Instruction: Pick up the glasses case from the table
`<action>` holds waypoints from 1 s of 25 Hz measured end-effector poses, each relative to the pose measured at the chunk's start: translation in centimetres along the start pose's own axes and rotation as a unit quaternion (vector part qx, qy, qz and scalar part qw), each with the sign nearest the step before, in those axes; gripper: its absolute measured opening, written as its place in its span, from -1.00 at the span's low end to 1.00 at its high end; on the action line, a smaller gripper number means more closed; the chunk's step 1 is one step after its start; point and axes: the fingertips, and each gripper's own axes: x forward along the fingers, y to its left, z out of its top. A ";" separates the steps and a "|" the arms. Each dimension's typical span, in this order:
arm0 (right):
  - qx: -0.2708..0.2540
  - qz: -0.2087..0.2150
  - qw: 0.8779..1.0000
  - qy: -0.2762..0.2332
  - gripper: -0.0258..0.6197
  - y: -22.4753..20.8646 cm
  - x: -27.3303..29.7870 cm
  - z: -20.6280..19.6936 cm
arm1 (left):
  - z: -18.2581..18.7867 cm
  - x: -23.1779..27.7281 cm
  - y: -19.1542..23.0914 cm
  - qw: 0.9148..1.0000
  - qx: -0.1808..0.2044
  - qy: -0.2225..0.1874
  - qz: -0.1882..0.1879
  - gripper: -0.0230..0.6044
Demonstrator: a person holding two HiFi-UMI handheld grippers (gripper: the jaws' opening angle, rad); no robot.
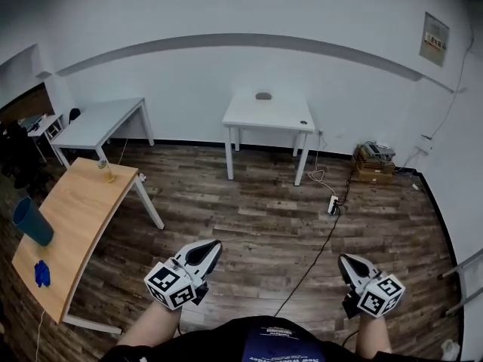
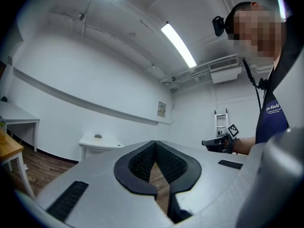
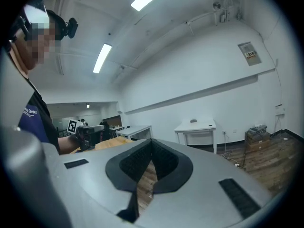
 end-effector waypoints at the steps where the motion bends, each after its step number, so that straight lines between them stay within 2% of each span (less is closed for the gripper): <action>1: 0.000 -0.003 1.000 0.002 -0.92 -0.4 0.6 0.0 | -0.1 0.6 0.7 1.000 -0.003 0.001 -0.003 -0.92; 7: 0.004 -0.001 1.000 0.002 -0.92 -5.6 2.9 0.7 | -1.3 5.3 2.2 1.000 -0.007 0.008 0.003 -0.92; 12: -0.006 0.042 0.999 0.000 -0.92 -12.3 4.5 2.2 | -1.0 11.6 1.0 0.999 0.005 -0.001 0.034 -0.92; 17: -0.017 0.082 0.996 0.001 -0.92 -21.1 4.4 5.8 | 0.2 18.4 -2.7 0.997 0.020 -0.008 0.068 -0.92; 21: -0.010 0.112 0.994 -0.005 -0.92 -26.7 5.5 7.1 | -0.4 22.4 -3.5 0.994 -0.007 -0.009 0.104 -0.92; 25: -0.002 0.138 0.990 0.004 -0.92 -30.7 7.6 7.2 | -0.7 25.8 -4.3 0.992 0.002 0.005 0.124 -0.92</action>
